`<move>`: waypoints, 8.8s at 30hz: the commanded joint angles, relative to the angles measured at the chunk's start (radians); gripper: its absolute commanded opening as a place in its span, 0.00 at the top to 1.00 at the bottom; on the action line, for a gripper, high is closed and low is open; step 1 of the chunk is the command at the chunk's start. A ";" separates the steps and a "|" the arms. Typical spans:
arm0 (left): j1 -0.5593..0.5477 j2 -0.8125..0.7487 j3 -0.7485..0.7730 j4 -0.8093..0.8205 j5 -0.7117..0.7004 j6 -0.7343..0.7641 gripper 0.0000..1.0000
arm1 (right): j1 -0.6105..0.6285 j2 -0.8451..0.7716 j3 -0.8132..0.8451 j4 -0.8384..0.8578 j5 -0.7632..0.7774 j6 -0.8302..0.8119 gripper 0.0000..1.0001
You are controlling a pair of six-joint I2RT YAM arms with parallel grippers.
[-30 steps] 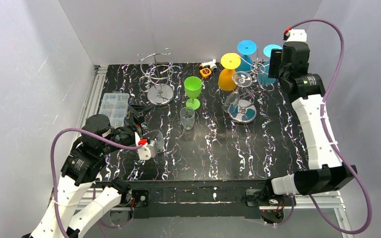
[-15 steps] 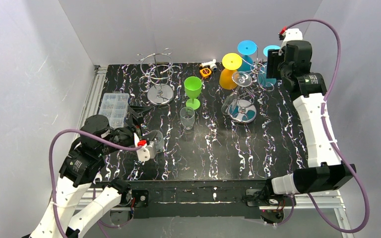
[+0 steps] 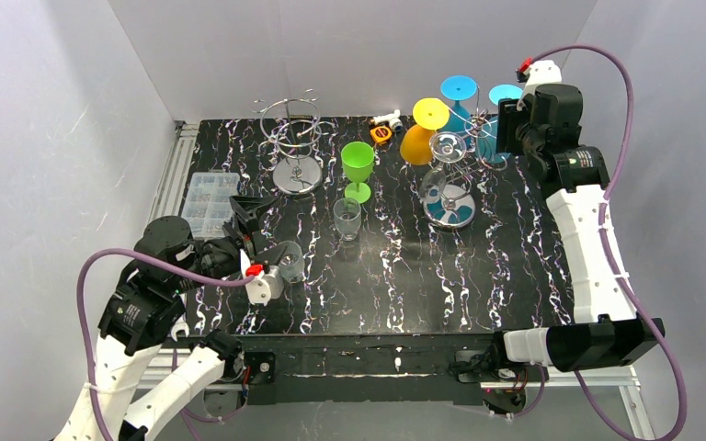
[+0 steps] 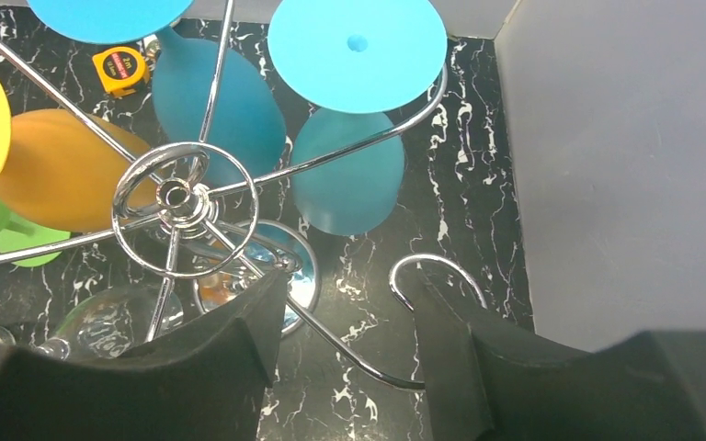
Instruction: Place the wine glass upside down on the wine glass rack
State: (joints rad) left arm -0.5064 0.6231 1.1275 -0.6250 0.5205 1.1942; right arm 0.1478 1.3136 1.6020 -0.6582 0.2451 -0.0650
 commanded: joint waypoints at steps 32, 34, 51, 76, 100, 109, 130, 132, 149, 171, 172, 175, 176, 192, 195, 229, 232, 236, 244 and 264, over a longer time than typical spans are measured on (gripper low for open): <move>-0.004 -0.016 0.041 -0.071 -0.014 0.026 0.02 | -0.004 0.062 0.132 -0.031 -0.069 -0.059 0.39; -0.003 -0.014 0.042 -0.071 -0.013 0.027 0.02 | -0.005 0.060 0.148 -0.033 -0.075 -0.053 0.39; -0.004 -0.022 0.035 -0.078 -0.016 0.032 0.02 | -0.011 0.073 0.115 -0.053 -0.052 -0.080 0.36; -0.004 -0.047 0.055 -0.103 -0.022 0.026 0.02 | -0.022 0.035 0.010 -0.051 -0.094 -0.066 0.50; -0.003 -0.049 0.026 -0.105 -0.014 0.024 0.02 | -0.022 0.084 0.173 -0.125 -0.068 -0.074 0.30; -0.003 -0.048 0.046 -0.113 -0.026 0.023 0.02 | -0.022 0.079 0.154 -0.167 -0.115 -0.137 0.38; -0.004 -0.022 0.083 -0.119 -0.036 0.024 0.02 | -0.018 0.121 0.136 -0.153 -0.146 -0.159 0.57; -0.004 -0.022 0.084 -0.118 -0.036 0.024 0.02 | -0.016 0.115 0.125 -0.149 -0.156 -0.145 0.62; -0.004 -0.056 0.059 -0.114 -0.037 0.017 0.02 | -0.014 0.125 0.036 -0.126 -0.210 0.109 0.99; -0.004 -0.075 0.053 -0.112 -0.046 0.017 0.02 | -0.013 0.165 0.157 -0.191 -0.164 -0.031 0.36; -0.003 -0.075 0.049 -0.113 -0.043 0.016 0.02 | -0.014 0.157 0.160 -0.185 -0.165 -0.031 0.34; -0.003 -0.080 0.038 -0.114 -0.039 0.017 0.02 | -0.014 0.140 0.188 -0.194 -0.155 -0.037 0.33; -0.003 -0.080 0.036 -0.114 -0.038 0.016 0.02 | -0.014 0.133 0.196 -0.200 -0.153 -0.037 0.33; -0.004 -0.072 0.029 -0.113 -0.037 0.014 0.02 | -0.014 0.083 0.276 -0.223 -0.134 -0.049 0.36; -0.003 -0.066 0.033 -0.113 -0.034 0.011 0.02 | -0.014 0.089 0.306 -0.234 -0.128 -0.043 0.37; -0.024 0.118 0.088 0.062 0.142 -0.045 0.02 | -0.122 -0.007 -0.016 -0.024 -0.212 0.195 0.56; -0.023 0.117 0.087 0.062 0.145 -0.047 0.02 | -0.122 -0.029 -0.035 -0.054 -0.200 0.247 0.58; -0.023 0.126 0.086 0.063 0.163 -0.049 0.02 | -0.122 -0.060 -0.058 -0.086 -0.148 0.296 0.62; -0.026 0.197 0.115 0.086 0.181 -0.065 0.02 | -0.123 -0.165 -0.165 -0.085 -0.163 0.415 0.59; -0.029 0.308 0.132 0.090 -0.025 -0.329 0.02 | -0.122 -0.265 -0.042 -0.236 -0.135 0.427 0.09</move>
State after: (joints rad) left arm -0.5323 0.8986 1.2243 -0.5457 0.5724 0.9752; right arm 0.0181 1.1061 1.4822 -0.8043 0.0566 0.3885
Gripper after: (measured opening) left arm 0.982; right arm 0.883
